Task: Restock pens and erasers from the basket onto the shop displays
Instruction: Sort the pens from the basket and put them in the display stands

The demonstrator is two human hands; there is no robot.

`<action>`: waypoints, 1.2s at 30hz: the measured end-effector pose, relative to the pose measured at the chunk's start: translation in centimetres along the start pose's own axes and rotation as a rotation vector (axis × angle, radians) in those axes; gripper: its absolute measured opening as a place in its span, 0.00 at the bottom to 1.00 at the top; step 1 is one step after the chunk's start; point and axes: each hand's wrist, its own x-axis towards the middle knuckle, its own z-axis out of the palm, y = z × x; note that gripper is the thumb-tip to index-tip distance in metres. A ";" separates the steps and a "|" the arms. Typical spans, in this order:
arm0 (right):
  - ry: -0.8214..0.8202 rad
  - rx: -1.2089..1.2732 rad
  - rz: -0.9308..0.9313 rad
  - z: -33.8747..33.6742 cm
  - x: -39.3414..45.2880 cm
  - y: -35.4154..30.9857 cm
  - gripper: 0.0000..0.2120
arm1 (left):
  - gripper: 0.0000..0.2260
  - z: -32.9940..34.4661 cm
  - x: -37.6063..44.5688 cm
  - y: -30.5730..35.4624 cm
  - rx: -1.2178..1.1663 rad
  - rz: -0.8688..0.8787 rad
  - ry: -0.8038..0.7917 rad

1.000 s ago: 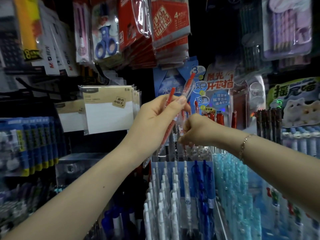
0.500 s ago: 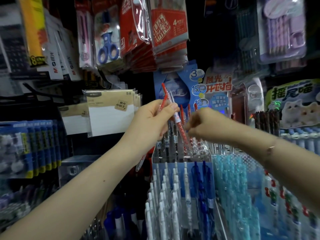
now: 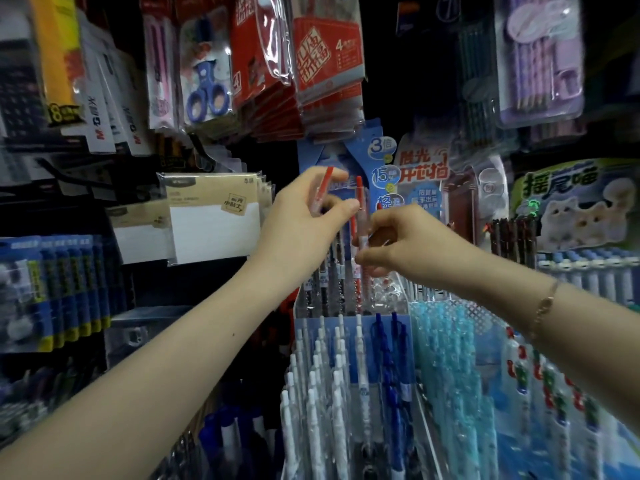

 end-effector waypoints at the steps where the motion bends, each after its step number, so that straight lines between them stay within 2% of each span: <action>1: 0.030 -0.019 -0.009 0.4 0.3 0.3 0.05 | 0.11 0.0 0.3 -0.1 0.043 0.017 -0.002; 4: 0.064 -0.054 -0.014 1.2 0.8 1.4 0.06 | 0.14 0.5 1.2 -0.5 0.137 0.019 -0.067; 8: 0.032 -0.139 0.015 2.2 1.0 2.5 0.07 | 0.06 1.1 1.6 -1.3 0.223 0.024 -0.130; 13: 0.009 -0.221 0.087 2.7 1.3 2.3 0.09 | 0.01 1.0 1.6 -2.0 0.304 -0.010 -0.164; 15: -0.008 -0.207 0.137 2.7 1.8 1.9 0.12 | 0.02 0.9 1.9 -2.1 0.327 -0.030 -0.164; 20: -0.119 -0.251 0.254 3.0 2.3 1.9 0.10 | 0.04 1.6 1.9 -2.6 0.443 -0.066 -0.238; 24: -0.069 -0.350 0.220 3.6 1.9 2.4 0.16 | 0.06 1.9 1.4 -2.9 0.514 -0.022 -0.244; 26: -0.104 -0.396 0.180 3.2 1.4 2.2 0.15 | 0.07 1.8 1.1 -2.6 0.513 0.036 -0.195; 29: -0.122 -0.306 0.120 1.3 0.7 1.2 0.06 | 0.14 1.7 0.6 -1.6 0.308 0.082 -0.057; 31: -0.126 -0.027 0.073 -0.5 0.3 0.2 0.02 | 0.14 1.7 0.6 -0.2 0.033 0.026 -0.035; 33: -0.222 0.288 0.026 -1.9 -0.2 -0.9 0.07 | 0.12 1.9 0.8 1.1 -0.140 -0.005 -0.050; 34: -0.259 0.365 0.005 -2.3 -0.5 -1.3 0.08 | 0.12 2.1 1.0 1.7 -0.171 0.000 -0.061; 36: -0.233 0.356 -0.042 -2.4 -0.8 -1.8 0.08 | 0.12 2.8 1.5 2.6 -0.216 -0.008 -0.098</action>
